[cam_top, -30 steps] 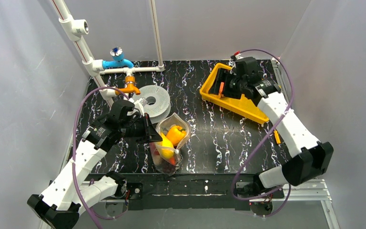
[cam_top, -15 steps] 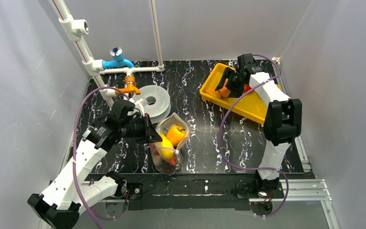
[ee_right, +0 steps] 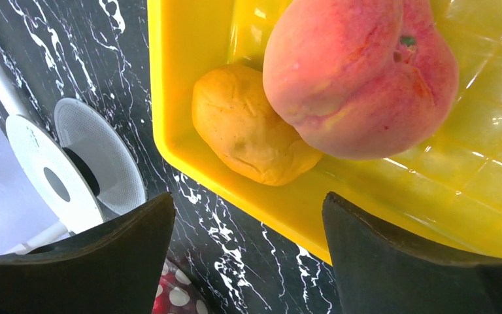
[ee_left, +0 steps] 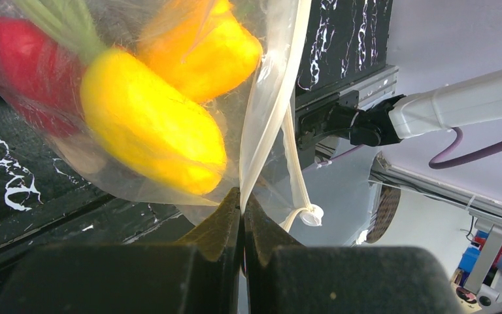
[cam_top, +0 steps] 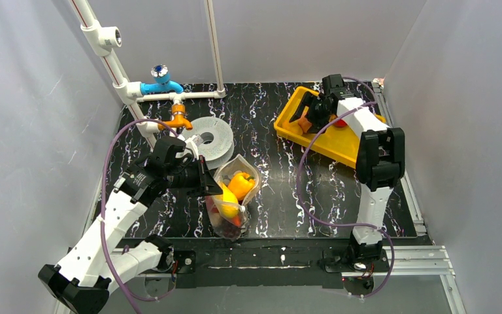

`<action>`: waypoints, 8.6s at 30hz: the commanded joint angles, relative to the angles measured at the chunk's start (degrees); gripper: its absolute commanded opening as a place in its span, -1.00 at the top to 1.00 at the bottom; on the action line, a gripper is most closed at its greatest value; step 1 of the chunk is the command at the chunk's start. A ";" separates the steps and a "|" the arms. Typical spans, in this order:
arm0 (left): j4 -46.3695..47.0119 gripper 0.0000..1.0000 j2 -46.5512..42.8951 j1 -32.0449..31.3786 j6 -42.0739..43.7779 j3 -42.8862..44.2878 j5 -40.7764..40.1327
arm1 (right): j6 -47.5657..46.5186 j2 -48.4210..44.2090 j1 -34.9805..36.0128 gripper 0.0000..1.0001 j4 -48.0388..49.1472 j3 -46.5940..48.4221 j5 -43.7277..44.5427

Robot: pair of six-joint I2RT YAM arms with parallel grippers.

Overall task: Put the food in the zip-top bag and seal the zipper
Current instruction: Pick up the fake fruit from the bin, then place the fake fruit in the zipper food storage bag, then adjust the zipper food storage bag at the center of the board.

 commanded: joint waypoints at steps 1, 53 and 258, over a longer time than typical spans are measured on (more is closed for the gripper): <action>-1.11 1.00 -0.81 -0.22 0.71 0.52 0.39 | 3.35 -0.62 0.28 -0.74 5.15 -2.49 0.48; -2.00 1.00 -1.07 -0.23 0.60 0.29 -0.11 | -10.31 -10.47 3.53 0.75 3.79 -3.19 19.17; -10.96 0.21 11.50 -0.35 12.87 16.56 -20.97 | -53.91 -52.86 68.46 0.97 18.82 -39.38 30.29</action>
